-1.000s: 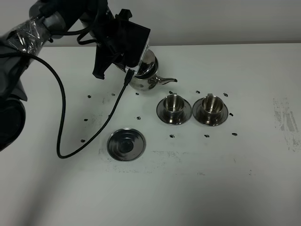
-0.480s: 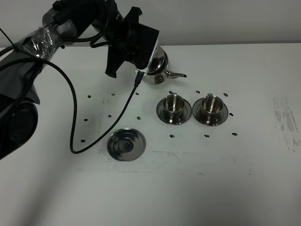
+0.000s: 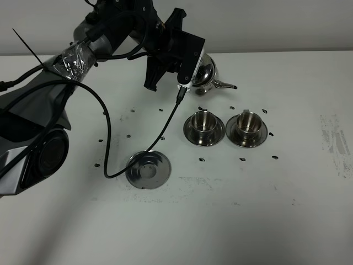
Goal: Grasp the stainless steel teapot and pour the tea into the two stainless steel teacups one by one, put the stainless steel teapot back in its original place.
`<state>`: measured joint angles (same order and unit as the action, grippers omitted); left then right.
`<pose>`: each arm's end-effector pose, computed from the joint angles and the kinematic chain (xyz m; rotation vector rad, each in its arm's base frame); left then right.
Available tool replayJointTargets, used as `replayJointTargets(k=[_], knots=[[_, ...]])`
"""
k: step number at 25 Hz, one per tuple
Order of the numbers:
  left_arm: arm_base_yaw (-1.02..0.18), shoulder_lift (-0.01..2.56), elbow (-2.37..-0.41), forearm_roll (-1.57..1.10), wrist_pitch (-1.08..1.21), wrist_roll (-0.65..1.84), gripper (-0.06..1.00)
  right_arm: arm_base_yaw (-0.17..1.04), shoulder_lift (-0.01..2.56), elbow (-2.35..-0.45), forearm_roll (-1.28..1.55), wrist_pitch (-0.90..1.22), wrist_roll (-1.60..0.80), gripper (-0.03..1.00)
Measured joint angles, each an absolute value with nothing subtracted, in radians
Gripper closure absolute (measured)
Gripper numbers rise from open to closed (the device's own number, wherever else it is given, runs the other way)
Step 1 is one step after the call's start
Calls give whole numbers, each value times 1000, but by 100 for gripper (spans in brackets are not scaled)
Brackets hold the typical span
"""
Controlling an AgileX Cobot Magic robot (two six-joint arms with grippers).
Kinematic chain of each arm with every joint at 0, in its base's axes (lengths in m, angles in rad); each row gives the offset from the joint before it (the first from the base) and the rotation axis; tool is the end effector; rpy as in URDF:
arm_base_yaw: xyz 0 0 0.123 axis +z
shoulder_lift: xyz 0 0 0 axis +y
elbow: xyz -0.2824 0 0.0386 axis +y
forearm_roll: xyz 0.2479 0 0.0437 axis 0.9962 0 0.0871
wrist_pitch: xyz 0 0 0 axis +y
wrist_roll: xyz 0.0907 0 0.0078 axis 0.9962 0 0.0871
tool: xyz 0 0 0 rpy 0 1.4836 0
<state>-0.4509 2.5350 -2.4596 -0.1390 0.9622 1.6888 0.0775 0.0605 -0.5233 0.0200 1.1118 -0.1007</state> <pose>0.4971 -0.2522 0.2038 2.2006 1.2671 0.3277 -0.0004 0.0016 0.2798 -0.1909 2.1239 0.0107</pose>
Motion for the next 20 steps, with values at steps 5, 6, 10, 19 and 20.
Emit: replayJointTargets(k=[5,6,10,19,20], knots=[[-464,2554,-2460,-163,938,1727,76,77,60,-523,0,1112,-101,38],[-466,2555,-2460,-164,927,1730,76,77,60,-523,0,1112,-101,38],[-473,2556,-2460,-167,906,1735,76,77,60,-523,-7,1112,-101,38],[-479,2556,-2460,-167,892,1754,76,77,60,-523,-10,1112,-101,38],[-480,2556,-2460,-167,888,1756,76,77,60,-523,-10,1112,-101,38]])
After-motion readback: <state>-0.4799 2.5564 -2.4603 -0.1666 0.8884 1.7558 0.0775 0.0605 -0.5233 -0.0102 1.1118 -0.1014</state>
